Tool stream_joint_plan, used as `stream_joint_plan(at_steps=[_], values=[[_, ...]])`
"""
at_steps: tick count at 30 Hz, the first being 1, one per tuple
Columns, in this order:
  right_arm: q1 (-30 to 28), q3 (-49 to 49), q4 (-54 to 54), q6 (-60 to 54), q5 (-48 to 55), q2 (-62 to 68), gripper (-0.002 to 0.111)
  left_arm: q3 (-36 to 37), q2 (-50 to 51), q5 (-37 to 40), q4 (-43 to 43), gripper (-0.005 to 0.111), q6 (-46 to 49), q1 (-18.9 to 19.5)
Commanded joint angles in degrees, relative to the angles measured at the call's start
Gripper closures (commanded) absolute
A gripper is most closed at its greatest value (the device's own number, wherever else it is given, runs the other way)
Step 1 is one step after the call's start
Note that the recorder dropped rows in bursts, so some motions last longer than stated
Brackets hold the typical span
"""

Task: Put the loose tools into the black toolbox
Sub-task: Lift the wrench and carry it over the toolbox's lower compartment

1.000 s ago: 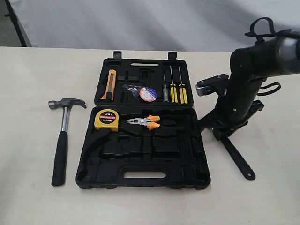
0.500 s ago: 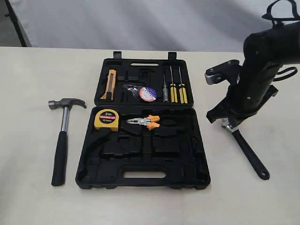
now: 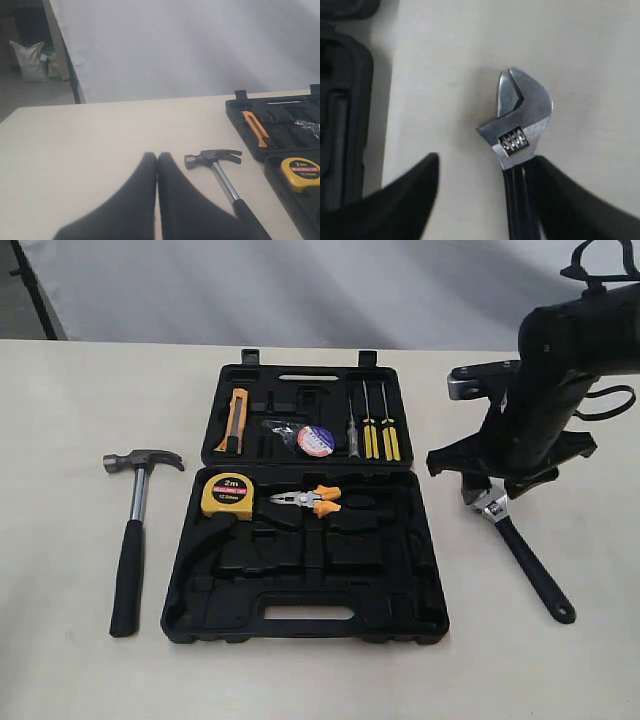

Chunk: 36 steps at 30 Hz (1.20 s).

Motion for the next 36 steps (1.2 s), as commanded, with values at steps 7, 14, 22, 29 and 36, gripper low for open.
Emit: stream_joint_plan(at_steps=[7,14,22,29,36], values=[[-1.1,-0.7,-4.8,5.8,-2.5,4.1,0.023,0.5,-0.5,-1.0,-0.8,0.105,-0.6,0.2],[-6.9,-0.7,3.5,2.1,-5.4,5.3,0.028,0.5,-0.5,-1.0,-0.8,0.105,-0.6,0.2],[-7.1,-0.7,5.8,0.8,-7.1,8.0,0.062,0.5,-0.5,-1.0,-0.8,0.105,-0.6,0.2],[-6.9,-0.7,6.3,0.8,-5.8,9.7,0.071,0.5,-0.5,-1.0,-0.8,0.105,-0.6,0.2],[-6.9,-0.7,6.6,-2.9,-5.6,9.7,0.103,0.5,-0.5,-1.0,-0.8,0.105,-0.6,0.2]])
